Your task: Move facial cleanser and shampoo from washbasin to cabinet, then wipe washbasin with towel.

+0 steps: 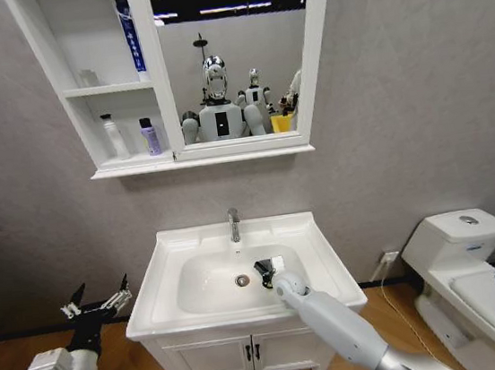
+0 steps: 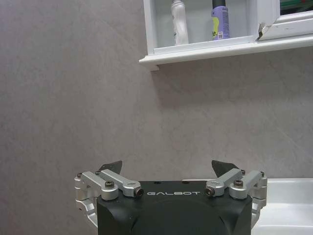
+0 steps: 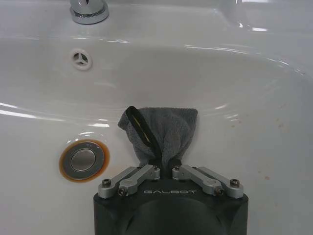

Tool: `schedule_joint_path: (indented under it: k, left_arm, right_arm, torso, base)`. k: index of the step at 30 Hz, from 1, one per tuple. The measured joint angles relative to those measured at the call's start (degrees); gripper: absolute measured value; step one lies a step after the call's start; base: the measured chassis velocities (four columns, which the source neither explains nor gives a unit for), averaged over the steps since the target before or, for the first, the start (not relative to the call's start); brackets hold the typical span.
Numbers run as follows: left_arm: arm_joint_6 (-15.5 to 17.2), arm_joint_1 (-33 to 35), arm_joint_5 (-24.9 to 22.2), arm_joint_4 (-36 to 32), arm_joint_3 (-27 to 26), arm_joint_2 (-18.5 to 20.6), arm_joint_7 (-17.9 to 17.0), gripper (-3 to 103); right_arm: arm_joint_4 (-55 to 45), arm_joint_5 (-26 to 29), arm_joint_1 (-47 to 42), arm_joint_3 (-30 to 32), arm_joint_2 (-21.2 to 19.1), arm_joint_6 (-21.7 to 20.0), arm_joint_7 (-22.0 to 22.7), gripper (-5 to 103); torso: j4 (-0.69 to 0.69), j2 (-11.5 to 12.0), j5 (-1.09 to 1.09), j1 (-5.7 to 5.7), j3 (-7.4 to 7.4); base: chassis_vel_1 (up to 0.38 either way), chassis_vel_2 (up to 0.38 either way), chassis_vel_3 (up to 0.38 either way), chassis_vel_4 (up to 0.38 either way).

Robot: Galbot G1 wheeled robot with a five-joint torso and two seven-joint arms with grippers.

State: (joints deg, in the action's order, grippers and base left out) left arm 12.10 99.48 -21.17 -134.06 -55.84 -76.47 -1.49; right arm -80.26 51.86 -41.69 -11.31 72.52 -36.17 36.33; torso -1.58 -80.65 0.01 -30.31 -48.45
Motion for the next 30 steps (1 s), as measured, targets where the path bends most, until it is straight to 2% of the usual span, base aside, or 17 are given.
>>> schedule_joint_path:
  k: [16, 26, 30]
  left_arm:
    - [0.0, 0.0, 0.0, 0.0, 0.0, 0.0, 0.0, 100]
    - [0.0, 0.0, 0.0, 0.0, 0.0, 0.0, 0.0, 100]
    - [0.0, 0.0, 0.0, 0.0, 0.0, 0.0, 0.0, 100]
  right_arm:
    - [-0.18, -1.48, -0.79, 0.56, -0.64, 0.46, -0.78, 6]
    - [-2.32, -1.35, -1.92, 1.76, -4.68, 0.42, -0.52, 6]
    - [-1.56, -1.36, -1.22, 1.39, -3.29, 0.36, -0.21, 6]
  torso:
    - [-0.01, 0.0, 0.0, 0.0, 0.01]
    - [0.01, -0.02, 0.01, 0.0, 0.01]
    - [-0.03, -0.01, -0.01, 0.0, 0.01]
  base:
    - [0.0, 0.0, 0.0, 0.0]
    - [0.0, 0.0, 0.0, 0.0]
    - [0.0, 0.0, 0.0, 0.0]
